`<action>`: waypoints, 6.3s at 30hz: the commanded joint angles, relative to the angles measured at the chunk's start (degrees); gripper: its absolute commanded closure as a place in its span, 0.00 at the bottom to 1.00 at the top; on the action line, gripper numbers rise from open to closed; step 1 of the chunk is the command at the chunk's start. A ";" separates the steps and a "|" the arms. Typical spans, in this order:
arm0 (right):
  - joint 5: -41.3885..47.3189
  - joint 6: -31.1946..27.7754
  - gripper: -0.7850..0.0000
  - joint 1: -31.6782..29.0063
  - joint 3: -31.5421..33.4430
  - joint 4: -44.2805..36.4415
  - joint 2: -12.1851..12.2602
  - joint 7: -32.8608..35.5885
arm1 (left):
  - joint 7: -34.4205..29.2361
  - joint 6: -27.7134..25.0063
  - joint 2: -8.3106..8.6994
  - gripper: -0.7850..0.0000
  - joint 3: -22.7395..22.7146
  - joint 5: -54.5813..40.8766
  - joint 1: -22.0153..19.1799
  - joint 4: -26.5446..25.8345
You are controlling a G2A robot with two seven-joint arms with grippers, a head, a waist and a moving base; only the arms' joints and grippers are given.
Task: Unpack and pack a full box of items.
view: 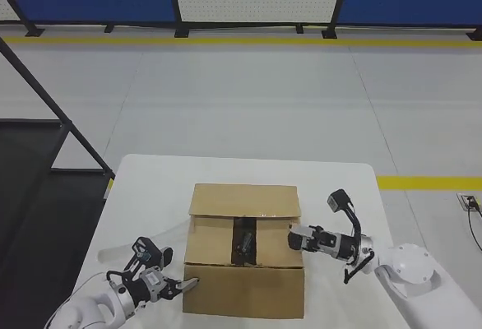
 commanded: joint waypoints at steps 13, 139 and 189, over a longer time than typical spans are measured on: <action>0.50 3.74 0.00 7.07 -4.79 6.17 -2.82 -6.83 | 2.71 0.77 0.50 0.00 0.12 1.35 0.98 -0.69; 1.95 -7.08 0.00 36.07 -21.42 46.79 -28.20 15.48 | 19.62 10.99 1.76 0.00 -5.49 1.43 8.71 -6.90; 10.08 -18.27 0.00 44.11 -15.72 58.51 -32.64 26.35 | 30.95 27.47 -0.46 0.00 -6.87 -3.48 13.31 -9.76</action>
